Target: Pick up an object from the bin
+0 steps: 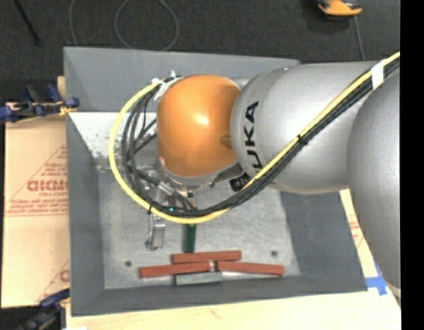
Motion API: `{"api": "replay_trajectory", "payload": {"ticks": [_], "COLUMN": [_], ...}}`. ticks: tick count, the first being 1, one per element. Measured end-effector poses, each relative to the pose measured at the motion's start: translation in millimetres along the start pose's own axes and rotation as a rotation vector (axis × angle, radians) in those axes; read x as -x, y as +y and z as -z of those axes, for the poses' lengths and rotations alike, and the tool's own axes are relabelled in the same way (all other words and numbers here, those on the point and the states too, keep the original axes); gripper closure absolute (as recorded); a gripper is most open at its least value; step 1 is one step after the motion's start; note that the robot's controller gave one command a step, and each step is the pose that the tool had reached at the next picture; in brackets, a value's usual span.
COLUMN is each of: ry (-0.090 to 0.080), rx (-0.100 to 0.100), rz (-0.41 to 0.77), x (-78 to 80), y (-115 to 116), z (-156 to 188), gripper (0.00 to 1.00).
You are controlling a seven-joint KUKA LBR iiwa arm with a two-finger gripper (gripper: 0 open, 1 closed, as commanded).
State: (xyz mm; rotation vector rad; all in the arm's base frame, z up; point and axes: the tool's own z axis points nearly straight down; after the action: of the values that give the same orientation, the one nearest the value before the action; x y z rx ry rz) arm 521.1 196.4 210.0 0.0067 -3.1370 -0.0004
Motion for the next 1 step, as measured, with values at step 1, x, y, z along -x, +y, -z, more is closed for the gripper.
{"api": "replay_trajectory", "payload": {"ticks": [1], "ry": [-0.001], "rx": [-0.001], "rz": [0.073], "x": [-6.4], "y": [-71.9], "z": [-143.5], "gripper": [0.00]}}
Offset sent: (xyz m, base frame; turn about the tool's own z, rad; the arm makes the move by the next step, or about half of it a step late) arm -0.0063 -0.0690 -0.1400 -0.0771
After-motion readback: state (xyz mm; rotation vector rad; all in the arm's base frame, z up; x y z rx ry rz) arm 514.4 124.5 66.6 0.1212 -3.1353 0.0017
